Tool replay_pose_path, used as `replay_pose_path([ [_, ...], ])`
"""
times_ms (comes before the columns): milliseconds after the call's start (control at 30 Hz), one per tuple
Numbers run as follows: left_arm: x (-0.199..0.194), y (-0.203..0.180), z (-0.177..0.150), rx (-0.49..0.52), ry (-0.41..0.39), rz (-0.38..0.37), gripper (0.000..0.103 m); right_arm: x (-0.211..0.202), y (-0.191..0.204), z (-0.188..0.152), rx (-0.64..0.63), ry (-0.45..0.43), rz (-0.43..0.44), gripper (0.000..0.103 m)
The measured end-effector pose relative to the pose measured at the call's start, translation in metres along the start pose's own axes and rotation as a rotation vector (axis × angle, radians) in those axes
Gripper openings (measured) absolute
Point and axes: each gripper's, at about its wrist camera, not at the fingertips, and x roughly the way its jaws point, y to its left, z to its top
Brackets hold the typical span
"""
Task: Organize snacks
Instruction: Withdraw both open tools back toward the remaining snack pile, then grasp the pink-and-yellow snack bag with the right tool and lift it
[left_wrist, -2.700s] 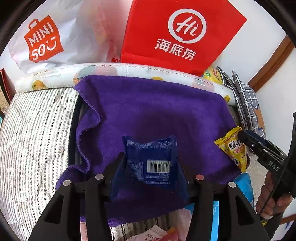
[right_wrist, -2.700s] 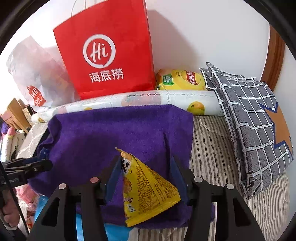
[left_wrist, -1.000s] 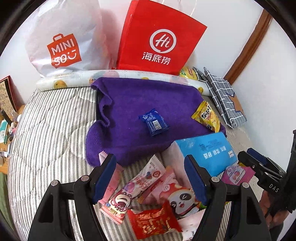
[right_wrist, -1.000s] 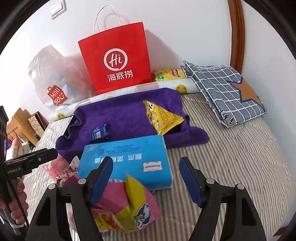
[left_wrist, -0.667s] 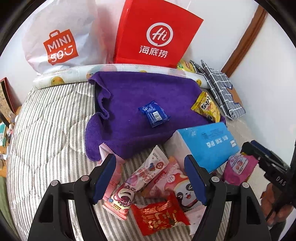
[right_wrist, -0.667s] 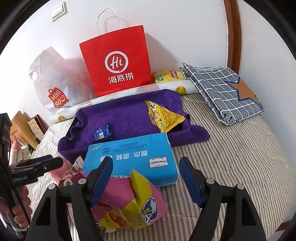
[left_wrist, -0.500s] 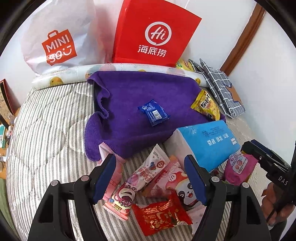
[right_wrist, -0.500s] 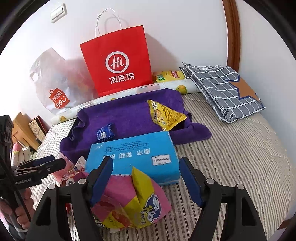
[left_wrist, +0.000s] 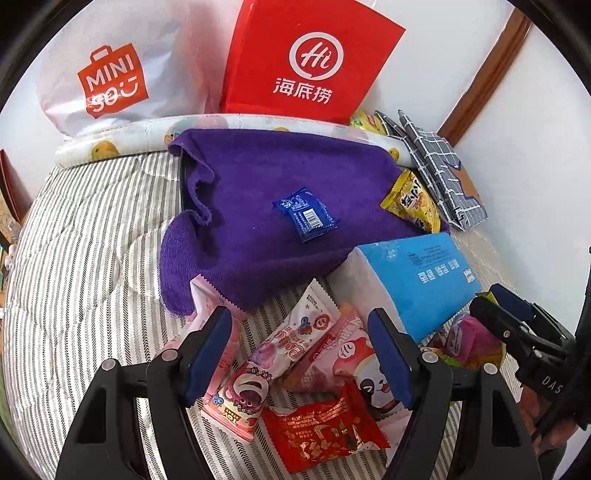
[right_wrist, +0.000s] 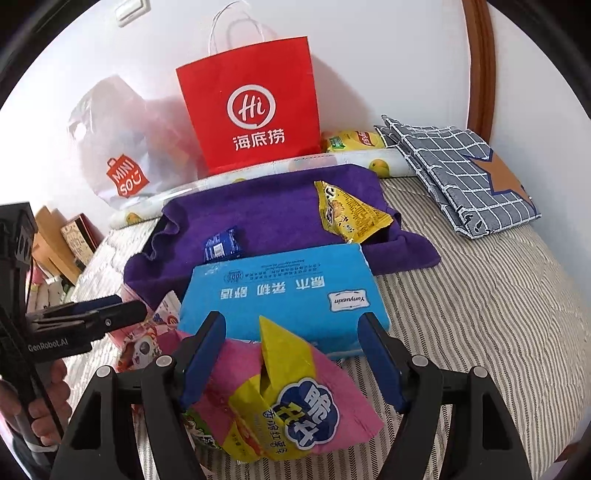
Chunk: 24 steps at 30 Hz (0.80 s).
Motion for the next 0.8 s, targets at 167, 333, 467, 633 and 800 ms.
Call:
replay_pose_path([
  [167,0.0,0.001,0.0,-0.002,0.002,0.0,0.075,0.01,0.0,-0.002,-0.004,0.031,0.006,0.073],
  [333,0.002,0.003,0.0,-0.008,0.007,0.008,0.075,0.016,0.001,-0.004,0.0,0.042,0.015,0.074],
  [467,0.002,0.005,0.0,-0.018,0.005,0.009,0.075,0.017,0.004,-0.004,-0.014,0.037,-0.002,0.074],
  [633,0.002,0.005,-0.001,-0.023,0.005,0.016,0.075,0.009,0.007,-0.007,-0.039,0.005,0.012,0.049],
  [800,-0.002,0.006,-0.003,-0.039,0.008,0.035,0.075,0.001,0.002,-0.009,-0.043,-0.013,0.006,0.041],
])
